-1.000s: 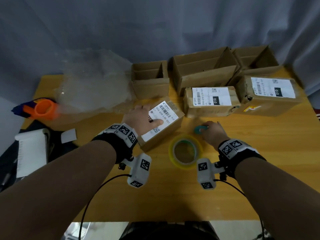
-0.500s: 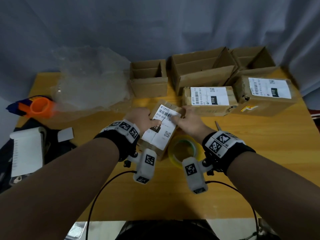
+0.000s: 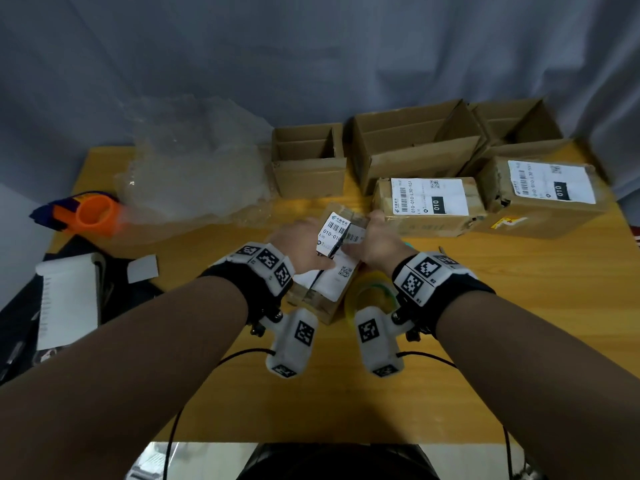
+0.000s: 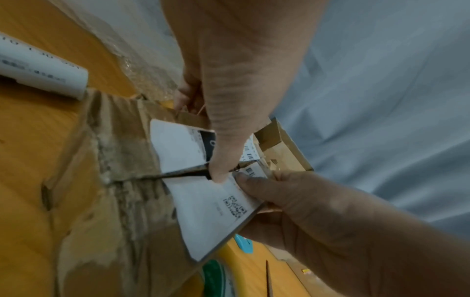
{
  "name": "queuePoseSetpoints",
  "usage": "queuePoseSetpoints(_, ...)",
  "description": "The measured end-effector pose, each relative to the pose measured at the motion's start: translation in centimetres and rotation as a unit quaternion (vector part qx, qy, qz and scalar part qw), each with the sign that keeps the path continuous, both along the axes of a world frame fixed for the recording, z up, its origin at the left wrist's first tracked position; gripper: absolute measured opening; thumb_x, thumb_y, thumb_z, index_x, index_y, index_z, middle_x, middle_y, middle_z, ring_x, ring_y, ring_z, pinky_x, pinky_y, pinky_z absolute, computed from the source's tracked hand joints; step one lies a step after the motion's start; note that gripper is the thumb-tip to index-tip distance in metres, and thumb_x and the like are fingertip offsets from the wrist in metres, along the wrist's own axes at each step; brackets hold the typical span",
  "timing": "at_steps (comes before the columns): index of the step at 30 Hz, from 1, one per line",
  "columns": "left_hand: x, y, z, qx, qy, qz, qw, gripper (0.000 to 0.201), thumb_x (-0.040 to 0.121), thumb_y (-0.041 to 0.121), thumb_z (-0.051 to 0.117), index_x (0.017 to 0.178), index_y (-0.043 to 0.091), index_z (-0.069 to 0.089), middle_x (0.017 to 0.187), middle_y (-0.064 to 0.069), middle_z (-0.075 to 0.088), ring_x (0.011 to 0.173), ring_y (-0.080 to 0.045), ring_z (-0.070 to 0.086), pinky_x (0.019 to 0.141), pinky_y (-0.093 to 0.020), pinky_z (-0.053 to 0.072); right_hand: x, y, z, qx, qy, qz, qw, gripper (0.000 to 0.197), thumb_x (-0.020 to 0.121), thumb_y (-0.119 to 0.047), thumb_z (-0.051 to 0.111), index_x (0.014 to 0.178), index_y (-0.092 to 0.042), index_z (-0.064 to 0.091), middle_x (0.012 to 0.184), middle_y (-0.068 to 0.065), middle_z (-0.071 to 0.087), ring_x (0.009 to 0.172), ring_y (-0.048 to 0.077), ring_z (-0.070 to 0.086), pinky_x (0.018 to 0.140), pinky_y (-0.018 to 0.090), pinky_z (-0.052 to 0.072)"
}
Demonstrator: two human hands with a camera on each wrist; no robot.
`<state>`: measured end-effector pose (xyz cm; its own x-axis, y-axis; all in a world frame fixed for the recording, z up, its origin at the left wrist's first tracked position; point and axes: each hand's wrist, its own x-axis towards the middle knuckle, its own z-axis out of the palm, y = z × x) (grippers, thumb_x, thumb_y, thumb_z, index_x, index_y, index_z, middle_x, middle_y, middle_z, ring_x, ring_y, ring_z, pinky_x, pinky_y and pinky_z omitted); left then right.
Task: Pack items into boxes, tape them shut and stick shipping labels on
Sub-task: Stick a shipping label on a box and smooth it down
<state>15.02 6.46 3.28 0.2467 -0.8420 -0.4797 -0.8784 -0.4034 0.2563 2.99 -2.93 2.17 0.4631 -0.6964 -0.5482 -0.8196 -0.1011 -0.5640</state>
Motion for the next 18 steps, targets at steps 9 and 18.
queuePoseSetpoints(9,3.5,1.6,0.8,-0.074,0.069,0.100,0.990,0.012,0.094,0.017,0.046,0.083,0.014,0.050,0.077,0.000,0.050,0.081,-0.022,0.051,0.059,-0.022,0.033,-0.5,-0.3,-0.5,0.009,-0.028,-0.010,1.000,0.067,0.084,-0.024,0.071,0.135,-0.011,0.030,0.124,0.010,0.053,0.116,0.027,0.053,0.079,0.029,0.045)
queuePoseSetpoints(18,2.9,2.1,1.4,-0.113,-0.146,0.008,0.983,0.037,0.090,0.028,0.054,0.126,0.020,0.047,0.123,-0.009,0.039,0.113,-0.030,0.042,0.095,-0.040,0.038,0.3,-0.8,-0.1,-0.052,-0.040,-0.007,0.998,0.068,0.077,-0.039,0.076,0.127,-0.012,0.038,0.121,0.011,0.056,0.113,0.030,0.055,0.094,0.046,0.049)
